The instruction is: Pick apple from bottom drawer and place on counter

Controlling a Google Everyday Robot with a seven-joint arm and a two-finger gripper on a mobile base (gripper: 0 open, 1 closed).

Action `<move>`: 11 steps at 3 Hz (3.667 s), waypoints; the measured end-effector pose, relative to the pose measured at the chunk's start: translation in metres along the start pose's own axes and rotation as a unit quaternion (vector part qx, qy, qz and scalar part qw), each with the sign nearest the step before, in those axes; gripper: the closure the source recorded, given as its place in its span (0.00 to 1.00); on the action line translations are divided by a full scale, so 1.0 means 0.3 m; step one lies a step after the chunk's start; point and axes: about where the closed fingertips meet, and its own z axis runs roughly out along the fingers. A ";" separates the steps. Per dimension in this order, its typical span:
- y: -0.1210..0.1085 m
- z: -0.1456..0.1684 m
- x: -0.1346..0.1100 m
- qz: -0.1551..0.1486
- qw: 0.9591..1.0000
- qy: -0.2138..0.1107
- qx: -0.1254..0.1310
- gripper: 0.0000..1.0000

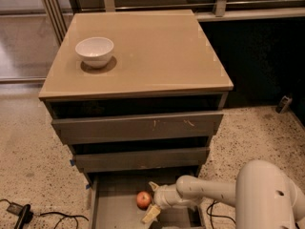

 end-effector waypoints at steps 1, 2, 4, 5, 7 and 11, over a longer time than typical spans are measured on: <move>-0.030 0.114 0.015 0.003 1.000 -0.002 -0.009 0.00; -0.041 0.182 0.023 0.003 1.000 0.001 -0.012 0.00; -0.069 0.243 0.036 -0.006 1.000 0.005 -0.006 0.00; -0.099 0.226 0.055 -0.009 1.000 0.009 0.008 0.00; -0.129 0.199 0.133 -0.004 1.000 0.018 0.017 0.00; -0.129 0.199 0.133 -0.004 1.000 0.018 0.016 0.65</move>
Offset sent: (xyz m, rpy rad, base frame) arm 0.0232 0.0459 -0.0595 -0.0029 0.0195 0.0146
